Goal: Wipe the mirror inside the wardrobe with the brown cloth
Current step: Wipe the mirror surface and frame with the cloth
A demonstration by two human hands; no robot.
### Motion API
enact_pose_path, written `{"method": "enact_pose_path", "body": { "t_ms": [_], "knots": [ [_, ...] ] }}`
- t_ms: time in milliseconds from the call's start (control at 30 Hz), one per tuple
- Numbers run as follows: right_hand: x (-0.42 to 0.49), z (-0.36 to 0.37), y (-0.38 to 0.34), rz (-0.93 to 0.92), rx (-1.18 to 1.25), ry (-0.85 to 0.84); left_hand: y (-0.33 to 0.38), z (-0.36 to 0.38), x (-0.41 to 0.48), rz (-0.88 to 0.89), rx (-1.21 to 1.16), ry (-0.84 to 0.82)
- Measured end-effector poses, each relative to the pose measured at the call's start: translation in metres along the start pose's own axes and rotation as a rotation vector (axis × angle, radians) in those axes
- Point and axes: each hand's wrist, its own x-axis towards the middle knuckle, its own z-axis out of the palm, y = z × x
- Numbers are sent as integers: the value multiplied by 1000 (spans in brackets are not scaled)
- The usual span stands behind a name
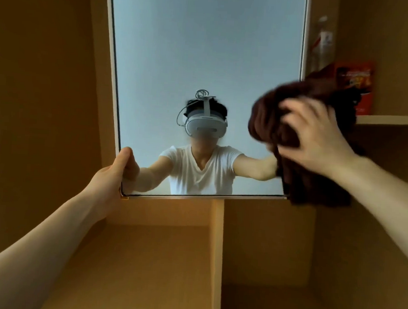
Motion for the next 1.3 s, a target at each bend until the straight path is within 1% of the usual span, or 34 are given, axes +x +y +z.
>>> {"method": "enact_pose_path", "body": {
  "t_ms": [100, 167, 200, 267, 333, 367, 400, 433, 500, 533, 600, 667, 733, 800, 867, 933, 1033, 1100, 1133, 1167, 1200, 1233, 1300],
  "knots": [
    [43, -12, -11, 211, 31, 38, 4, 6, -7, 10, -45, 31],
    [46, -5, -32, 263, 67, 73, 9, 10, -13, 22, 9, 73],
    [38, 2, -45, 241, 87, 81, 12, 11, -17, 55, 62, 107],
    [9, 18, -73, 110, 102, 55, 14, 9, -20, 227, 256, 269],
    [-26, 34, -99, -56, 85, -26, 20, 13, -29, 499, 432, 458],
    [-40, 39, -108, -116, 77, -72, 24, 21, -37, 648, 460, 491],
    [-47, 41, -112, -149, 71, -109, 26, 33, -46, 791, 464, 458],
    [-47, 41, -111, -162, 67, -132, 26, 48, -56, 906, 454, 367],
    [-29, 35, -102, -127, 43, -132, 25, 83, -77, 1040, 459, 117],
    [-15, 29, -95, -79, 33, -113, 22, 100, -84, 1096, 510, 24],
    [18, 12, -79, 46, 12, -62, 18, 127, -87, 1202, 680, -25],
    [54, -7, -62, 170, 3, -42, 29, 147, -83, 1179, 749, -1],
    [88, -23, -46, 292, 20, -70, 53, 163, -74, 1126, 758, 29],
    [113, -35, -37, 359, 66, -111, 76, 176, -65, 1121, 789, 89],
    [123, -42, -31, 388, 147, -168, 89, 180, -57, 1165, 829, 172],
    [118, -46, -29, 376, 165, -220, 81, 170, -47, 1266, 925, 196],
    [74, -41, -41, 302, 97, -311, 44, 130, -26, 1381, 1257, 126],
    [27, -27, -58, 188, 66, -338, 23, 100, -17, 1455, 1415, 52],
    [7, -22, -64, 128, 47, -341, 17, 88, -16, 1514, 1444, 23],
    [-6, -19, -67, 90, 31, -332, 14, 80, -19, 1551, 1440, -2],
    [-11, -17, -66, 78, 32, -313, 14, 78, -24, 1535, 1400, -28],
    [-9, -18, -64, 81, 46, -281, 16, 83, -32, 1476, 1317, -47],
    [13, -21, -60, 129, 83, -211, 30, 107, -49, 1299, 1085, -32]
  ]
}}
